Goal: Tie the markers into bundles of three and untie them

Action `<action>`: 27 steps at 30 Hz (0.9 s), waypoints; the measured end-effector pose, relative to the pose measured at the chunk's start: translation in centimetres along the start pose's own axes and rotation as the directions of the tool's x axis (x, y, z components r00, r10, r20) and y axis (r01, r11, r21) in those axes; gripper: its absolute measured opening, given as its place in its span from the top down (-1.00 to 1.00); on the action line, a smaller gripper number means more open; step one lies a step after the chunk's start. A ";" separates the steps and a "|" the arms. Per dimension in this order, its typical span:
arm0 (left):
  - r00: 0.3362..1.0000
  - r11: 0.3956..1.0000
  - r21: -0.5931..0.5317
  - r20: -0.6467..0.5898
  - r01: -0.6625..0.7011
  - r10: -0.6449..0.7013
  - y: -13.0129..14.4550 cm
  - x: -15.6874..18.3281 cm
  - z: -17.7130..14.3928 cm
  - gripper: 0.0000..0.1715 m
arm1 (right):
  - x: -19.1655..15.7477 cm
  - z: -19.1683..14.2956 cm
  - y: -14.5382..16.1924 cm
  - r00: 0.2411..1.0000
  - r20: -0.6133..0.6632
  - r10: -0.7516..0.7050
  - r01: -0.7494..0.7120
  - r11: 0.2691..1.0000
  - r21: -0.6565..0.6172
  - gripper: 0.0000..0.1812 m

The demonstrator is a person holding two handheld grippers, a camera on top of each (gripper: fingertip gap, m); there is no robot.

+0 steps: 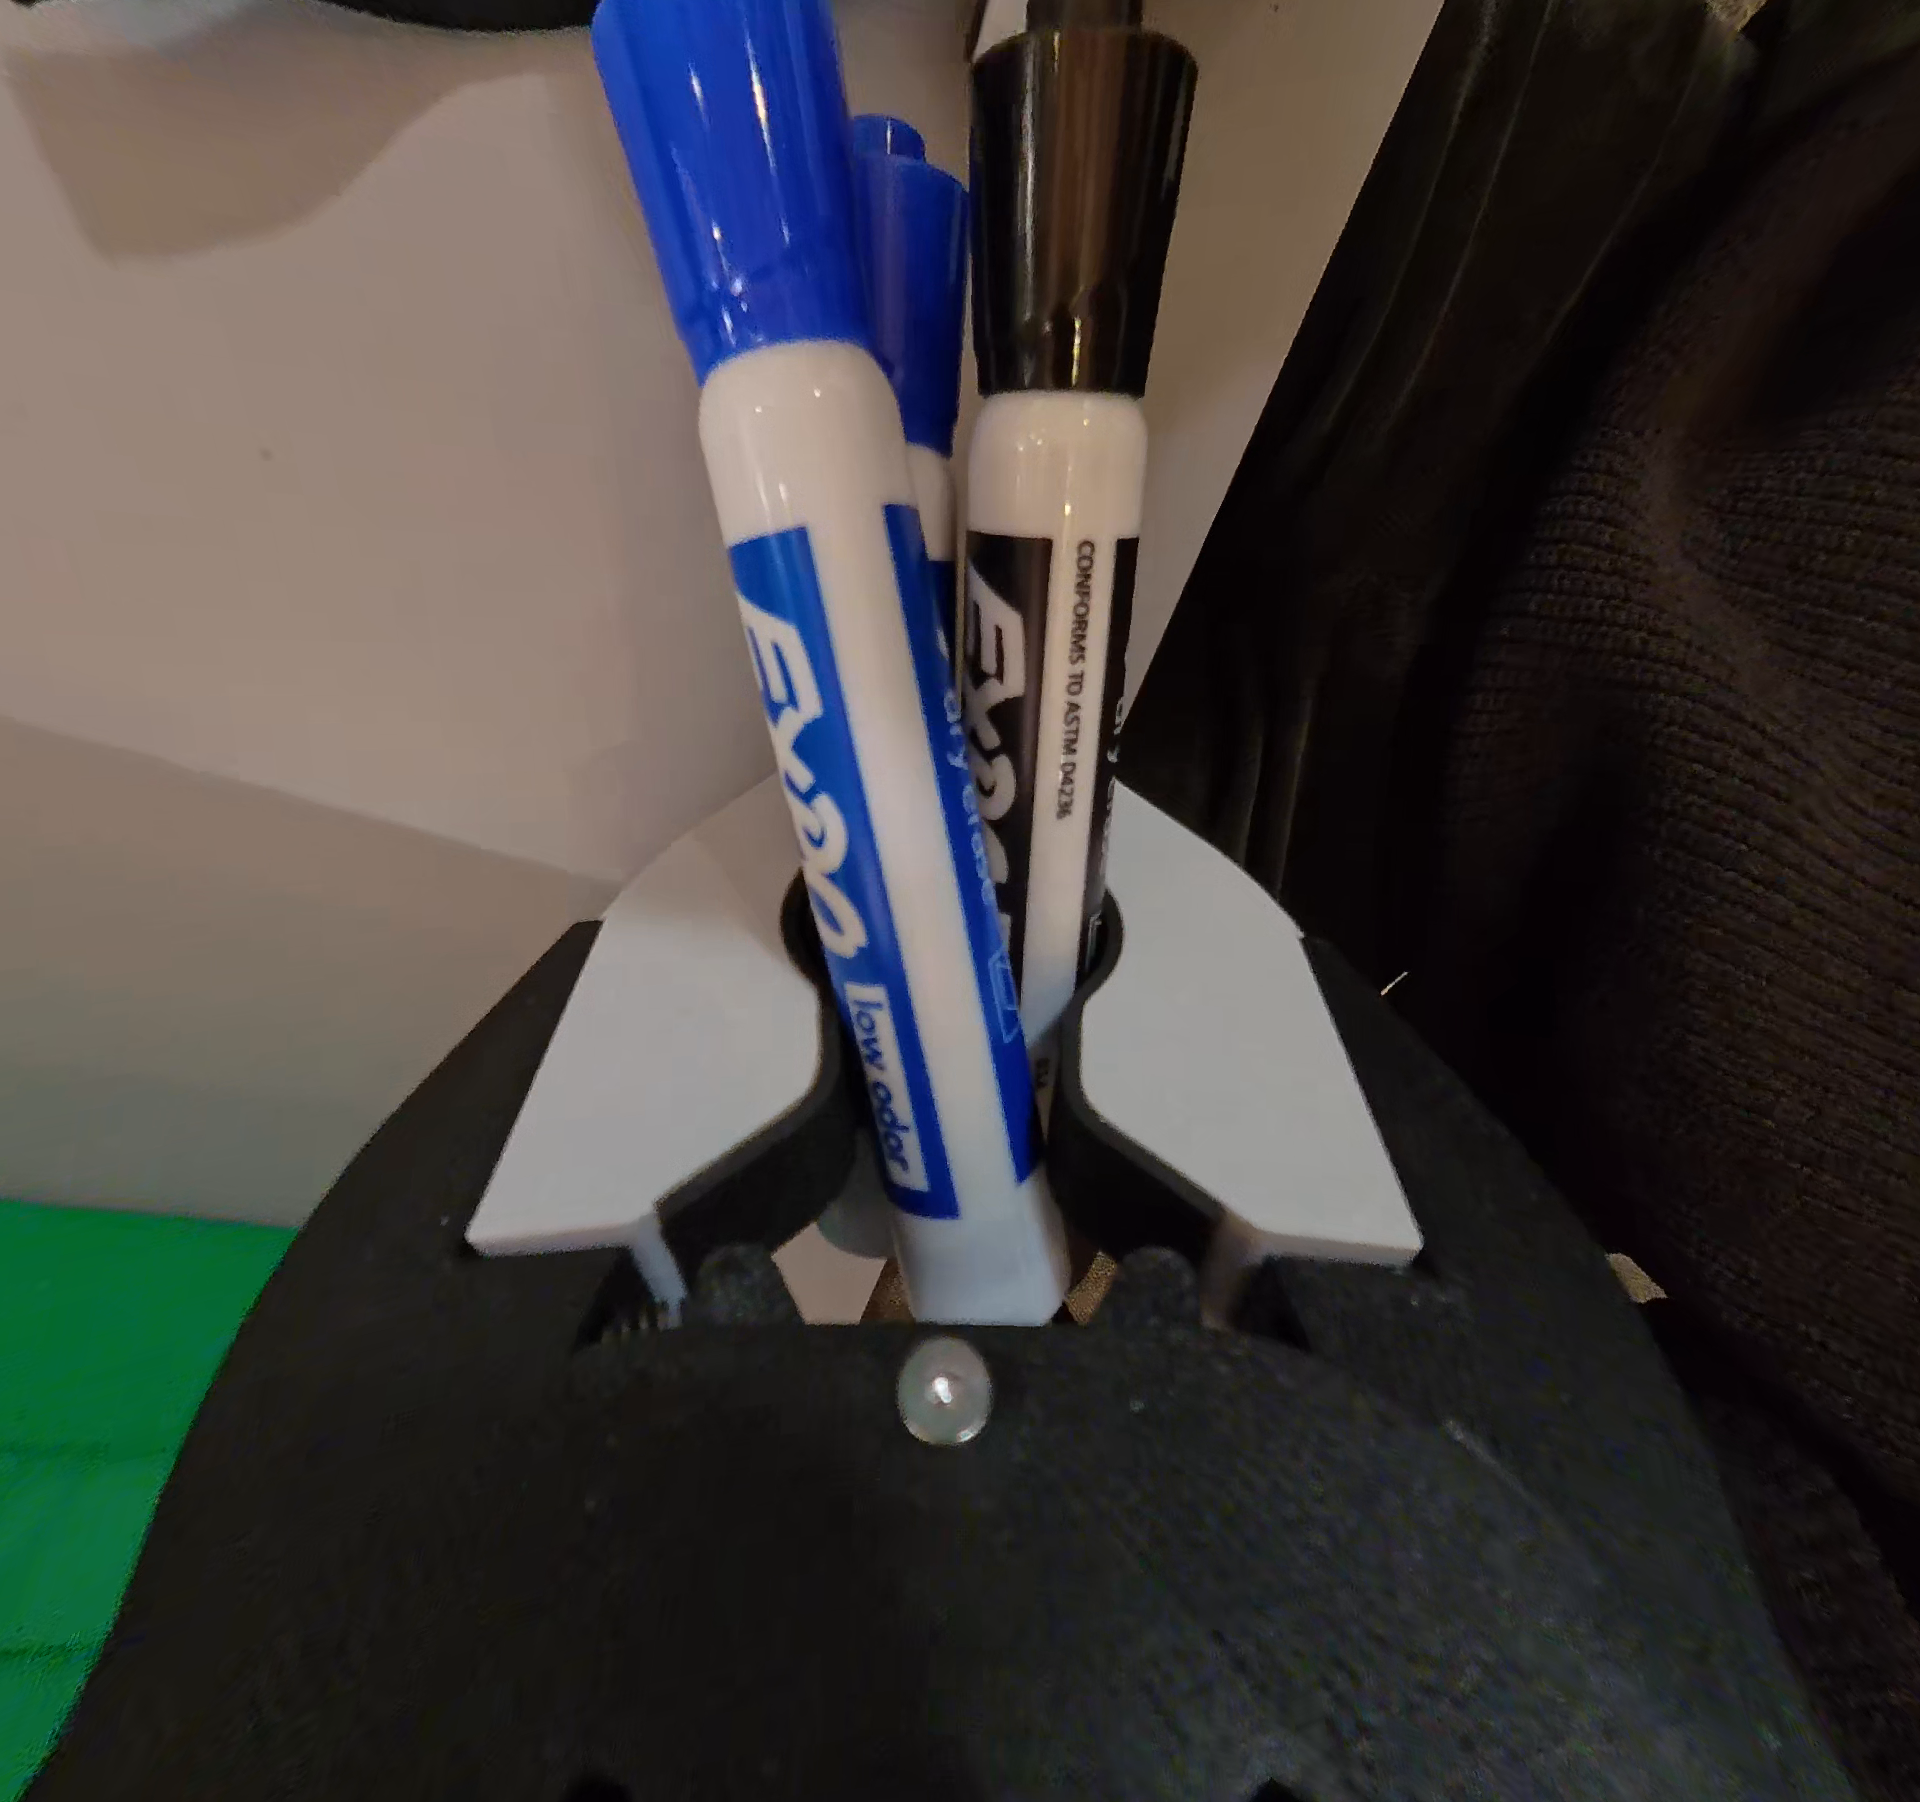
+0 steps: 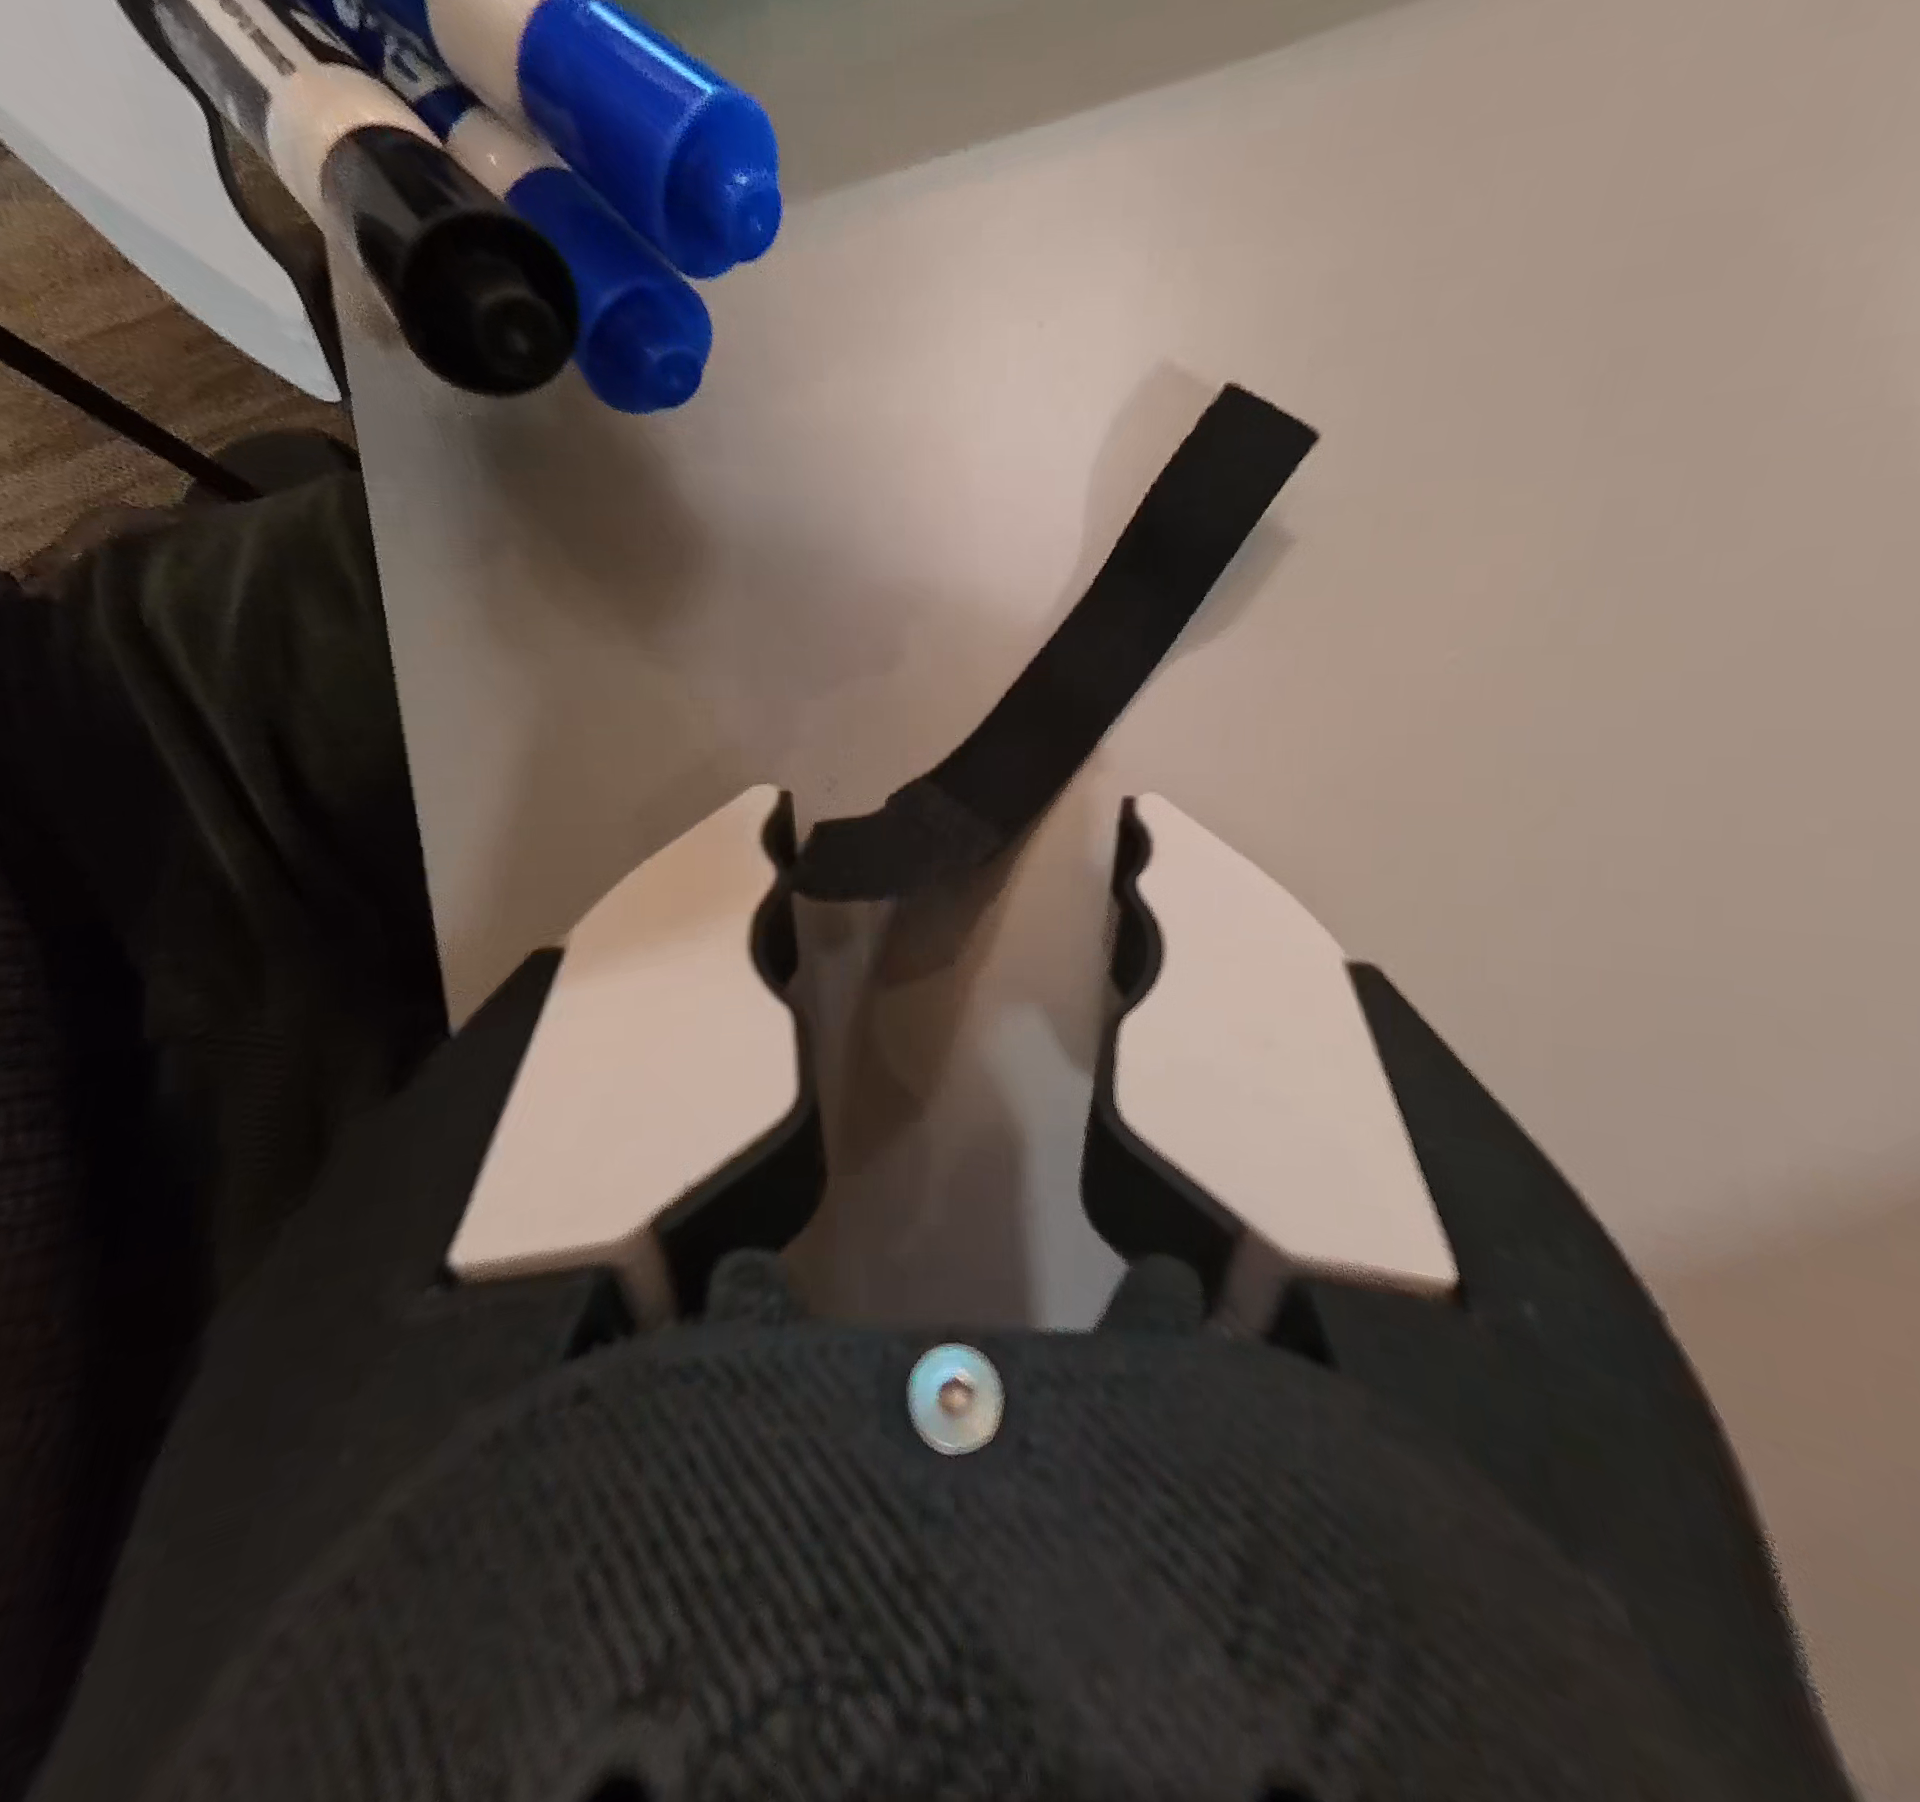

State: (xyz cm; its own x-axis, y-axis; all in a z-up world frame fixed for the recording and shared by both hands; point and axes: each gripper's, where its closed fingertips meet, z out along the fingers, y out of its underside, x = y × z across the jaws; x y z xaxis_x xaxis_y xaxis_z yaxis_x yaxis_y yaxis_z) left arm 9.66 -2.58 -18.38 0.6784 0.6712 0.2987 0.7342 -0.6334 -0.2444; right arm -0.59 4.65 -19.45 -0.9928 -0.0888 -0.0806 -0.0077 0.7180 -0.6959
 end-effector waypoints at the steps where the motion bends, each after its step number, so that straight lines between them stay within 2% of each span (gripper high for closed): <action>1: 1.000 1.000 0.002 0.000 0.003 -0.003 0.1 -0.1 -0.1 0.47 | -0.1 0.0 -0.3 1.000 0.003 -0.017 0.017 1.000 0.003 0.41; 5: 1.000 1.000 0.011 -0.001 0.013 -0.013 0.3 -0.3 -0.3 0.47 | 0.1 -0.7 -1.5 0.995 -0.057 -0.085 0.086 0.996 0.014 0.81; 8: 1.000 1.000 0.009 -0.002 0.015 -0.015 0.4 -0.4 -0.3 0.47 | 0.9 -1.7 -1.5 0.984 -0.140 -0.107 0.109 0.994 0.010 0.83; 10: 1.000 1.000 0.007 -0.002 0.016 -0.016 0.5 -0.4 -0.3 0.47 | 1.1 -2.9 -1.9 0.985 -0.161 -0.070 0.080 0.995 0.058 0.70; 13: 1.000 1.000 0.008 -0.002 0.016 -0.016 0.4 -0.3 -0.3 0.47 | 1.6 -5.3 -2.8 0.983 -0.149 0.108 -0.077 0.977 0.200 0.43; 16: 1.000 1.000 0.008 -0.001 0.014 -0.014 0.4 -0.3 -0.3 0.47 | 2.8 -7.0 -2.5 0.917 -0.094 0.387 -0.340 0.883 0.325 0.37; 18: 1.000 1.000 0.006 0.000 0.012 -0.012 0.4 -0.2 -0.3 0.47 | 3.2 -7.1 -0.6 0.853 -0.084 0.515 -0.469 0.827 0.311 0.38; 22: 1.000 1.000 0.002 0.002 0.005 -0.005 0.2 0.0 -0.3 0.47 | 1.3 -5.1 2.8 0.784 -0.065 0.618 -0.601 0.781 0.173 0.38; 25: 1.000 1.000 -0.003 0.003 -0.001 0.001 0.2 0.2 -0.2 0.47 | -0.6 -4.1 1.7 0.715 0.103 0.691 -0.697 0.698 0.162 0.45; 27: 1.000 1.000 -0.007 0.005 -0.005 0.005 0.1 0.3 -0.2 0.47 | -0.9 -3.7 1.1 0.694 0.153 0.704 -0.720 0.675 0.161 0.45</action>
State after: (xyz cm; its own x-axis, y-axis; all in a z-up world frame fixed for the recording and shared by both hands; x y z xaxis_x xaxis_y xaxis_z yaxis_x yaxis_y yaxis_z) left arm 9.93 -2.57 -18.15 0.6823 0.6698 0.2929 0.7306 -0.6393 -0.2397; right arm -0.12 8.11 -17.54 -0.6757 0.3380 -0.6551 0.7291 0.4373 -0.5265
